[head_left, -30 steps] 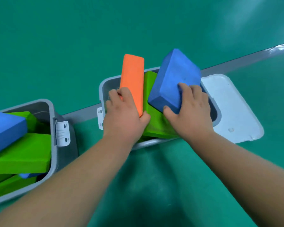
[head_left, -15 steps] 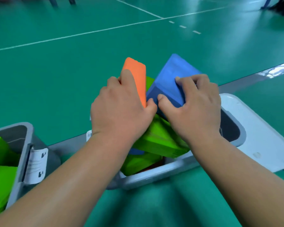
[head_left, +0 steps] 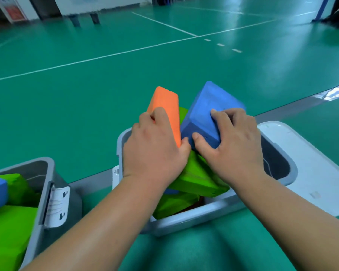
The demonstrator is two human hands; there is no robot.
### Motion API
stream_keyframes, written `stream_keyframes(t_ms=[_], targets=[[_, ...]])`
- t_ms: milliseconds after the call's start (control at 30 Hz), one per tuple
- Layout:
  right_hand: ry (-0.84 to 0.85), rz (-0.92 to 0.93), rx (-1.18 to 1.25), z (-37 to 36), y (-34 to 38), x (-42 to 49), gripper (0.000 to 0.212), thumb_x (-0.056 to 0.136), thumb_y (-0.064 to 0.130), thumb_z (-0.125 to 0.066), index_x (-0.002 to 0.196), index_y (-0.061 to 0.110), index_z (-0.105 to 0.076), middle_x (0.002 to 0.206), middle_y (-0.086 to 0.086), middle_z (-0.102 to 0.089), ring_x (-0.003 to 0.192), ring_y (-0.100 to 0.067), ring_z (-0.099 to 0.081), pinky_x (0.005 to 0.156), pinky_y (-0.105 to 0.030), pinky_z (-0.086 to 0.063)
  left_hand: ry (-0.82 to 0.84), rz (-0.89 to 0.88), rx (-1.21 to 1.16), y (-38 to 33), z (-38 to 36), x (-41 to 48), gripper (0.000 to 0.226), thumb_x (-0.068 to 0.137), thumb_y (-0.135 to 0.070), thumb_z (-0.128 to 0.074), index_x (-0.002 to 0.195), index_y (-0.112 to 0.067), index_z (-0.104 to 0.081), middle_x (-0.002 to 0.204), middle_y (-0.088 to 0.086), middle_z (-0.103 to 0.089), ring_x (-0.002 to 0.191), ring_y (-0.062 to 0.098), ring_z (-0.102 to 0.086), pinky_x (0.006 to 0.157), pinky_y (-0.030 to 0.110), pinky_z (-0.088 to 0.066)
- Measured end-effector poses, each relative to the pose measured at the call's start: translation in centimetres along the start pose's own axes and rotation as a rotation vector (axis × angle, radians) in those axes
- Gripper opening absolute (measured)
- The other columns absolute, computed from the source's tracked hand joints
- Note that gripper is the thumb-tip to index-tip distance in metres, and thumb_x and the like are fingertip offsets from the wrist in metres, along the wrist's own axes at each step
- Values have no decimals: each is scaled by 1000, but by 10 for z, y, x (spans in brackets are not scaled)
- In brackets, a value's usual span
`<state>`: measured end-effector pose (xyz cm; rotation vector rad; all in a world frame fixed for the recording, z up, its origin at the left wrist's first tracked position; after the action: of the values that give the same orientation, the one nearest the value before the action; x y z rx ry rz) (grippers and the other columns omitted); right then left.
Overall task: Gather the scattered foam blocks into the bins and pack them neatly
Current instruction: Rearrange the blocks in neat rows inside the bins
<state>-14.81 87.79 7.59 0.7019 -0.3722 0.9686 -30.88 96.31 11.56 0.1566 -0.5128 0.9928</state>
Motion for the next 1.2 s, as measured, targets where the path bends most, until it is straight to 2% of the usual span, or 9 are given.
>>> stream_keyframes(t_ms=[267,433,500,633,733,833,933,1067,1200], targets=[[51,-2,24,-1,0,-3,72,85,72,-51,139,25,-56,131,-4,-50,119,-33,-48,100,-49,-42,62,-41,-87,10,2,-6,69,74,-71,-66,113,-20,-41,113,3,-58,100,32,-59,73,39,-37],[108,-11,12,-2,0,-4,75,85,73,-49,143,26,-51,134,-2,-46,120,-32,-44,104,-49,-40,105,42,-213,28,3,-10,103,63,-78,-73,145,-25,-38,130,0,-63,118,29,-59,91,42,-47],[121,-15,-4,-3,4,-3,74,85,72,-48,142,25,-50,133,-4,-46,118,-33,-44,102,-50,-41,119,39,-243,31,3,-8,109,62,-77,-76,148,-25,-36,129,2,-65,120,28,-58,93,42,-47],[126,-43,-42,-3,14,-4,74,84,65,-44,141,18,-50,133,-9,-46,114,-39,-46,99,-50,-42,150,19,-308,34,0,-7,106,65,-68,-79,151,-22,-38,131,3,-65,122,29,-57,95,41,-48],[117,-39,-39,-3,26,-5,73,83,58,-47,143,16,-47,141,-10,-44,119,-42,-46,101,-52,-41,97,25,-393,47,6,-2,94,67,-61,-79,147,-26,-46,135,-3,-64,123,24,-59,97,37,-49],[114,9,-23,-3,43,-7,73,83,53,-52,147,20,-46,148,-11,-40,122,-42,-45,103,-53,-40,15,151,-558,78,14,6,76,72,-50,-82,139,-27,-53,127,-5,-66,114,17,-62,86,26,-43],[115,63,-4,-5,63,-8,68,84,47,-56,148,27,-47,150,-11,-39,128,-42,-42,107,-54,-38,-39,317,-713,125,7,12,70,77,-46,-82,138,-25,-56,120,-8,-66,106,13,-63,85,22,-41],[121,104,-79,-11,80,-11,56,81,45,-53,134,28,-62,151,-15,-42,130,-43,-41,107,-53,-36,-110,486,-868,182,-14,10,60,80,-45,-81,132,-22,-59,114,-9,-65,95,5,-63,82,17,-46],[150,130,-194,-21,84,-13,52,78,48,-52,122,26,-69,154,-16,-39,132,-47,-40,108,-55,-35,-178,710,-1084,226,-45,1,57,80,-50,-77,123,-19,-56,111,-8,-63,90,1,-61,83,27,-50]])
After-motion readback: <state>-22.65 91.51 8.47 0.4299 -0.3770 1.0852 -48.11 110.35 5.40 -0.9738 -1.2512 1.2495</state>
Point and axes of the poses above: each hand's wrist, its own x-axis towards the middle knuckle, its own z-axis out of the back of the hand, y = z × x, the point moved 9 cm from there along x, towards the middle knuckle
